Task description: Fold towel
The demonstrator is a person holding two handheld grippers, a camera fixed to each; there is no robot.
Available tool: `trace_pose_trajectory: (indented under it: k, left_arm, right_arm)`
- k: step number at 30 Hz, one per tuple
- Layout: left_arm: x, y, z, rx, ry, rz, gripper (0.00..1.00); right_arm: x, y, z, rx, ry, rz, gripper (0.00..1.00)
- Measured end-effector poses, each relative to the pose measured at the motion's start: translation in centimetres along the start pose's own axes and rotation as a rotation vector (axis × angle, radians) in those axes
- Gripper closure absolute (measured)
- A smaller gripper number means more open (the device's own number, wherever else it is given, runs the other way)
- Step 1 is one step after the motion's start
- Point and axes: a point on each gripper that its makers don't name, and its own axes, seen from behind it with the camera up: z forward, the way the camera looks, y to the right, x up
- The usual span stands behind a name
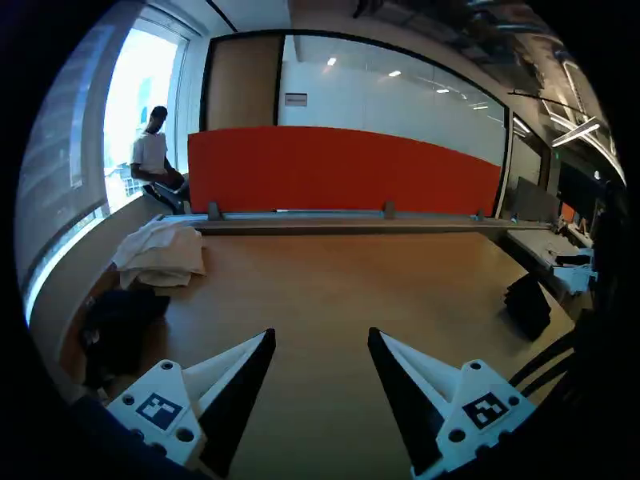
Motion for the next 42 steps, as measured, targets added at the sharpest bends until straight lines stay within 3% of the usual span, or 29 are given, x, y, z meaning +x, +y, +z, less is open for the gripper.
trace_pose_trajectory:
  k: [9, 15, 27, 36, 42]
  left_arm:
    - [2.2, -2.0, -0.2, 0.039, 0.085, -0.047, 0.15]
    - [3.1, -2.9, -0.4, 0.062, 0.124, -0.059, 0.15]
    - [5.2, -3.9, -0.7, 0.101, 0.198, -0.044, 0.15]
    - [5.7, -4.5, -1.0, 0.114, 0.255, -0.083, 0.15]
    - [5.7, -4.6, -1.3, 0.119, 0.292, -0.064, 0.15]
  right_arm:
    - [5.4, -3.9, -0.3, 0.022, 0.159, 0.086, 0.05]
    - [7.9, -5.5, -0.6, -0.004, 0.245, 0.095, 0.05]
    - [10.0, -7.0, -0.6, -0.048, 0.304, 0.090, 0.05]
    - [10.4, -8.2, -0.6, -0.040, 0.330, 0.078, 0.05]
    - [10.4, -8.3, -0.3, -0.048, 0.347, 0.079, 0.05]
